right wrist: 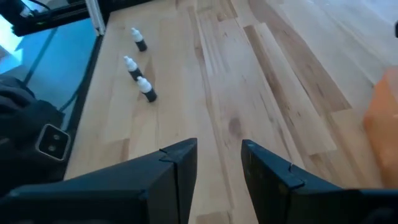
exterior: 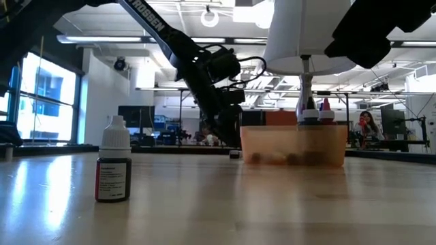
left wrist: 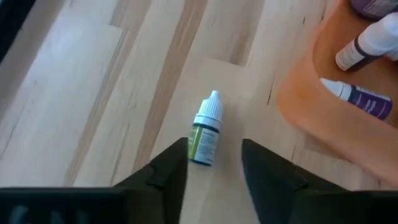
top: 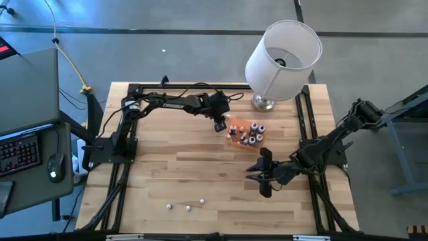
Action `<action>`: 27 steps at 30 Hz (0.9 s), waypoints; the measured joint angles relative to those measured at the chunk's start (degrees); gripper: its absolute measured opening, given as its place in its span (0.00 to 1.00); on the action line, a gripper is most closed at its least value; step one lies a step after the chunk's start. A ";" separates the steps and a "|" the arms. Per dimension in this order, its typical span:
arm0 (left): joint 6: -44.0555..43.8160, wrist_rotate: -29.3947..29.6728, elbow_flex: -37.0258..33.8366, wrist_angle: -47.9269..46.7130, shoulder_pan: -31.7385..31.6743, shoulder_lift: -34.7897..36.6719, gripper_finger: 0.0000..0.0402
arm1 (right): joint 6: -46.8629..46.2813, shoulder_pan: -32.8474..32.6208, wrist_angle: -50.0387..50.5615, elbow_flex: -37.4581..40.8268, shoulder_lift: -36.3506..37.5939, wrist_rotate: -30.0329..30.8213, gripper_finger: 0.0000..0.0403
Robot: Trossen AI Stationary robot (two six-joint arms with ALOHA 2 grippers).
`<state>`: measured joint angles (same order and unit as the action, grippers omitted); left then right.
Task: Pick & Place food coloring
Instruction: Put the small green food coloring bottle into the orange container
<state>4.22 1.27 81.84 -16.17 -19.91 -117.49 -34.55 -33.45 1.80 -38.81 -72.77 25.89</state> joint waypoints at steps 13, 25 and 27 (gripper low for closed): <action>-0.12 -3.84 0.00 -8.59 0.05 0.00 0.01 | 0.05 -0.04 -0.37 0.00 0.00 -2.24 0.29; 13.16 4.90 13.83 -28.37 -0.72 4.09 0.06 | 0.52 -0.02 -0.38 -0.02 -0.02 -2.48 0.29; 13.23 2.00 14.55 -28.64 -1.08 4.09 0.12 | 0.59 -0.02 -0.39 -0.02 -0.02 -2.18 0.29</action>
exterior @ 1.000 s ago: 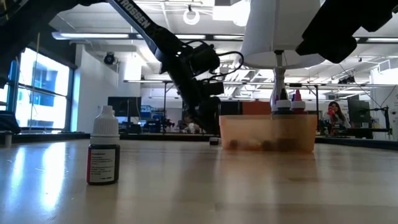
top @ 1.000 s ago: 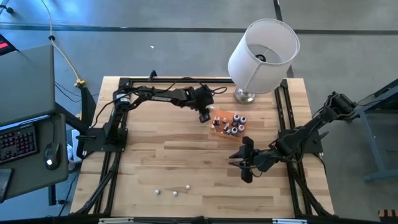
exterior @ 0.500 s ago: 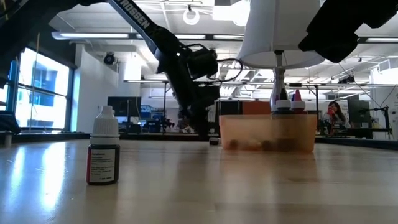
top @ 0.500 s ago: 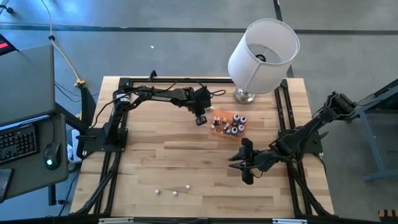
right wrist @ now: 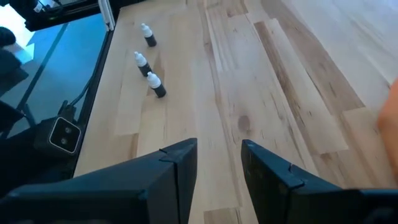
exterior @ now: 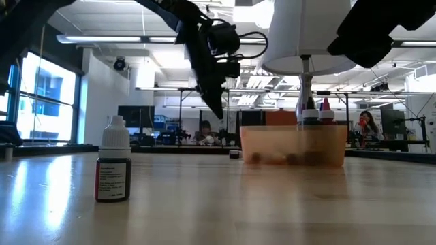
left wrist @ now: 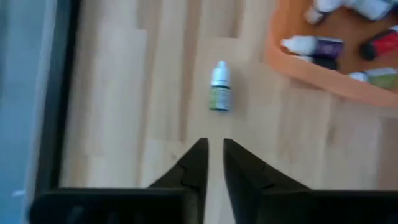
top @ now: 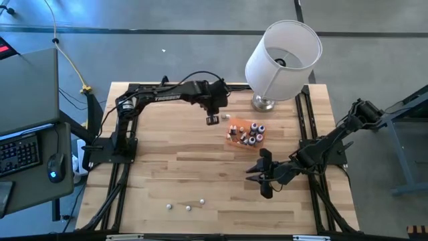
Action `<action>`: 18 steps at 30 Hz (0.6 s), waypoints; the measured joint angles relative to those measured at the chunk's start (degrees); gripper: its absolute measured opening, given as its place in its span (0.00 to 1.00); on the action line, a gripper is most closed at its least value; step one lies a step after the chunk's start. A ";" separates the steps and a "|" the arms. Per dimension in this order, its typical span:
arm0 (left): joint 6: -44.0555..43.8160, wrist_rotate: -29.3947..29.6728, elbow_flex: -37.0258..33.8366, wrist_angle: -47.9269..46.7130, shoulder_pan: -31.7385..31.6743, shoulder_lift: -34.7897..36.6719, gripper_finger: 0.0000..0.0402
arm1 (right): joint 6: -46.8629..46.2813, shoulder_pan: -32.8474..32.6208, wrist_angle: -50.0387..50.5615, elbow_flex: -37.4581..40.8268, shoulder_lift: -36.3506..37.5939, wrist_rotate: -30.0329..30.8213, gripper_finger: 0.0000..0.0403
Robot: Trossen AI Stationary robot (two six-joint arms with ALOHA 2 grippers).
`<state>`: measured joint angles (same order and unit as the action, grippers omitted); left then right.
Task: Pick & Place food coloring
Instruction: Put the small green food coloring bottle into the orange container
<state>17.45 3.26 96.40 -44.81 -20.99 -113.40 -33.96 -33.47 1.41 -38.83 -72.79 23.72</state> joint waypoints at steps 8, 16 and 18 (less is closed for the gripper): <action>-8.76 -4.47 0.20 -9.67 1.20 0.76 0.35 | 9.95 4.45 0.23 -0.36 0.00 10.67 0.29; -12.21 -3.98 -3.96 -16.71 5.68 8.47 0.36 | 21.88 22.76 1.42 -6.77 -0.07 1.32 0.29; -13.21 -3.98 -6.90 -18.81 7.11 12.34 0.36 | 23.31 27.26 3.89 -8.52 -0.93 -0.76 0.28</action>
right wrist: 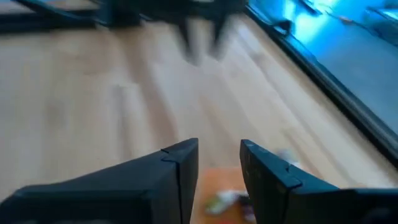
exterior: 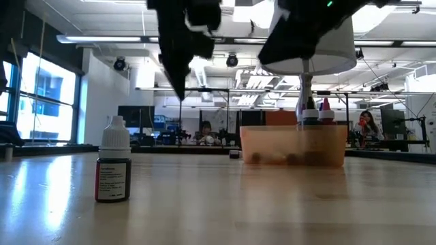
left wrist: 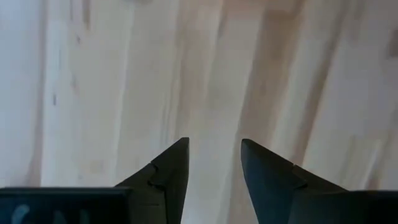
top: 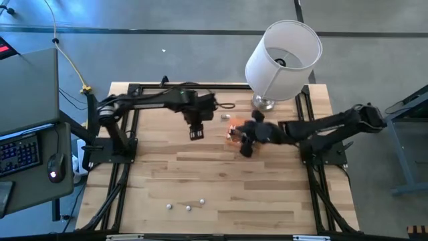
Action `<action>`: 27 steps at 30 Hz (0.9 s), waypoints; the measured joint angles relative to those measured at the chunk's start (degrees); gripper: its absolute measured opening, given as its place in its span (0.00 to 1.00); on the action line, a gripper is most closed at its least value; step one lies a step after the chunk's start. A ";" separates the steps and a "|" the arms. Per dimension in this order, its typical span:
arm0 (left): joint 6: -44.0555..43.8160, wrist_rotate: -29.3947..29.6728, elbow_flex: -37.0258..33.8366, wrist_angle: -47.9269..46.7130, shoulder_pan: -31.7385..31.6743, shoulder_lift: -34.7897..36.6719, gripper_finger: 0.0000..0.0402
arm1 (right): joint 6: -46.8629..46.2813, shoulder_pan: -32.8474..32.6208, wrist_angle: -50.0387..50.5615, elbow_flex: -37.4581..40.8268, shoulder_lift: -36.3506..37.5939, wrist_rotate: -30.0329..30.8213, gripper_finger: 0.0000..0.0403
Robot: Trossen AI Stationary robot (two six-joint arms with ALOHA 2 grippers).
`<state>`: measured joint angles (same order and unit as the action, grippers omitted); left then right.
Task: Pick & Place food coloring
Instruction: Put the small green food coloring bottle into the orange container
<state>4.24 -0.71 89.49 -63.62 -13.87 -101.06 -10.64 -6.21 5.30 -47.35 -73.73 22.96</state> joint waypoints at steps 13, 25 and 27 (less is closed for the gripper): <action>-15.77 6.69 -32.54 20.85 12.26 26.79 0.36 | 14.49 18.24 5.43 -14.93 -20.17 -18.90 0.26; -27.41 14.55 -46.29 32.27 26.83 32.98 0.36 | 14.43 22.13 16.70 -28.79 -33.84 -10.27 0.37; -28.87 16.15 -46.46 32.52 28.86 32.96 0.36 | 11.93 22.16 17.09 -28.68 -35.21 -8.28 0.38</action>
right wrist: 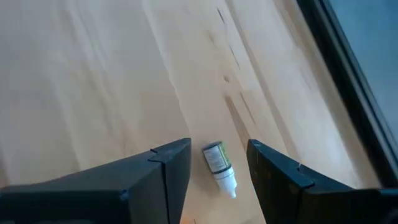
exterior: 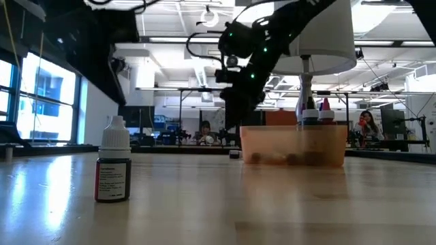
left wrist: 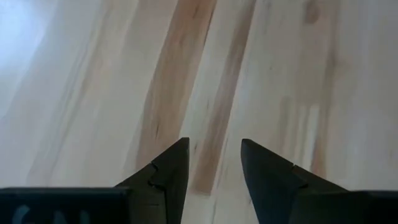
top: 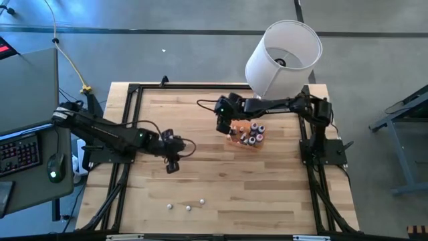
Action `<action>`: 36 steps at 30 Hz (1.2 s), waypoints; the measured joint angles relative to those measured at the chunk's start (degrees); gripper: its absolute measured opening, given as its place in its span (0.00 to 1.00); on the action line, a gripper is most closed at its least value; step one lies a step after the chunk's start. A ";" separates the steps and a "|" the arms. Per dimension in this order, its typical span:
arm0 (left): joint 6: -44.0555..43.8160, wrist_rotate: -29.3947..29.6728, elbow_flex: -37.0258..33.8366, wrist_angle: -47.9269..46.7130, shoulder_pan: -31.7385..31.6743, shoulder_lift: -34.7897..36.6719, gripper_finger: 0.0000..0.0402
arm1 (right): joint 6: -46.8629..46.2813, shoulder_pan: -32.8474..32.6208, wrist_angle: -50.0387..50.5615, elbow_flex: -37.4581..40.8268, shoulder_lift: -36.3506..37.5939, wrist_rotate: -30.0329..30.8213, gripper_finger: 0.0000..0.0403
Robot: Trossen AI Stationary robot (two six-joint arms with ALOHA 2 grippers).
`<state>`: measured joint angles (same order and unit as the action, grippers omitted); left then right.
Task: Pick & Place food coloring
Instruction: Put the small green food coloring bottle into the orange container
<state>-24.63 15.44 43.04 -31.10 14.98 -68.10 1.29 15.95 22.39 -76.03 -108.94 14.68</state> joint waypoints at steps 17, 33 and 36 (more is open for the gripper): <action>-1.30 4.75 0.10 -0.32 4.90 0.02 0.36 | -6.41 0.88 -0.57 0.00 -3.68 2.24 0.38; -1.17 5.14 0.10 -0.35 4.94 0.00 0.36 | -9.02 0.83 -0.52 -0.11 -6.04 1.83 0.38; -1.17 5.14 0.10 -0.36 4.94 0.00 0.36 | -9.08 0.81 -0.39 -0.13 -7.58 1.29 0.38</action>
<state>-25.80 20.58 43.13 -31.46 19.92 -68.10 -7.79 16.75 22.00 -76.16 -116.52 15.97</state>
